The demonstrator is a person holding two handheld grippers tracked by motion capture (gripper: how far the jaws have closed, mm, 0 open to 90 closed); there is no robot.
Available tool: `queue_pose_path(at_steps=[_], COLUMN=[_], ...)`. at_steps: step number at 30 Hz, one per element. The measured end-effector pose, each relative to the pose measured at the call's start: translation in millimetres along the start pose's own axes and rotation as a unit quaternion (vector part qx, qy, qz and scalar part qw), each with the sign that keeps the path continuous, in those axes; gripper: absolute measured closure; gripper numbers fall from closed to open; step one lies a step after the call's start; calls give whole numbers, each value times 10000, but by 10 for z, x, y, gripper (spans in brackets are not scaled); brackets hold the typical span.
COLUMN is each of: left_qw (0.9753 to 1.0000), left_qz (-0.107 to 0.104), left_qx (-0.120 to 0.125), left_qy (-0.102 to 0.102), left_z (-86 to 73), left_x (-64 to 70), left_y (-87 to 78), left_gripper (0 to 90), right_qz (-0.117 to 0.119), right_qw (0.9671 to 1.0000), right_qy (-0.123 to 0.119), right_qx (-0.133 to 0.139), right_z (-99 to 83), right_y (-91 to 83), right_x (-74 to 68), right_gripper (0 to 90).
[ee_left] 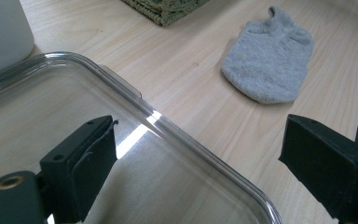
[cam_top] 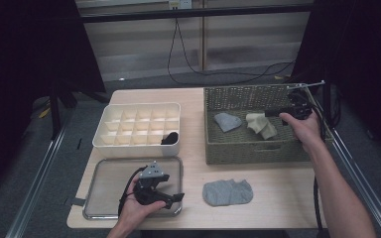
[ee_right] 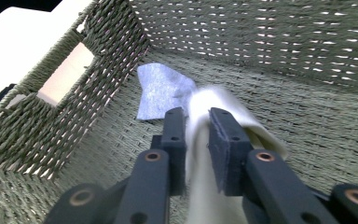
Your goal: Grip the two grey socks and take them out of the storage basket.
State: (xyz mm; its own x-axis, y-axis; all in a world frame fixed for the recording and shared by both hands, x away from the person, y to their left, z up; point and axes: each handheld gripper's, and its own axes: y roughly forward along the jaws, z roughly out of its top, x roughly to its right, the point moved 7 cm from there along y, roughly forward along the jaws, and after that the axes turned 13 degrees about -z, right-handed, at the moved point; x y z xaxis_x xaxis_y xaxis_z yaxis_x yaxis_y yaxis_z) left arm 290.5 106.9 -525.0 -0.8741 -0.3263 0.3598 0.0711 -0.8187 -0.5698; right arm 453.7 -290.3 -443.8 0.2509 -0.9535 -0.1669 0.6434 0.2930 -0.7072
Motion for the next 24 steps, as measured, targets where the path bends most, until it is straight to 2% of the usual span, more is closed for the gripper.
queue_pose_path(at_steps=[7, 12, 18, 19, 23, 24], left_qw=[10000, 10000, 9999, 9999, 9999, 9999], left_qz=[-7, 17, 29, 29, 10, 9], left_qx=[1, 71, 111, 111, 101, 102], left_qy=[3, 9, 2, 2, 29, 29], left_z=[2, 12, 14, 14, 15, 15], left_x=[3, 6, 3, 3, 8, 10], left_y=[8, -4, -25, -25, -33, -35], left_gripper=[103, 103, 104, 103, 104, 103], right_qz=[45, 155, 269, 269, 336, 335], right_qw=[10000, 9997, 9988, 9988, 9972, 9966], right_qy=[-85, -197, -409, -409, -646, -709], right_qx=[-14, 15, -90, -90, -159, -241], right_z=[-14, 72, 177, 177, 226, 246], right_y=[2, 58, 272, 272, 428, 518], right_x=[-47, -183, -402, -402, -552, -627], right_gripper=[735, 728, 706, 706, 675, 671])
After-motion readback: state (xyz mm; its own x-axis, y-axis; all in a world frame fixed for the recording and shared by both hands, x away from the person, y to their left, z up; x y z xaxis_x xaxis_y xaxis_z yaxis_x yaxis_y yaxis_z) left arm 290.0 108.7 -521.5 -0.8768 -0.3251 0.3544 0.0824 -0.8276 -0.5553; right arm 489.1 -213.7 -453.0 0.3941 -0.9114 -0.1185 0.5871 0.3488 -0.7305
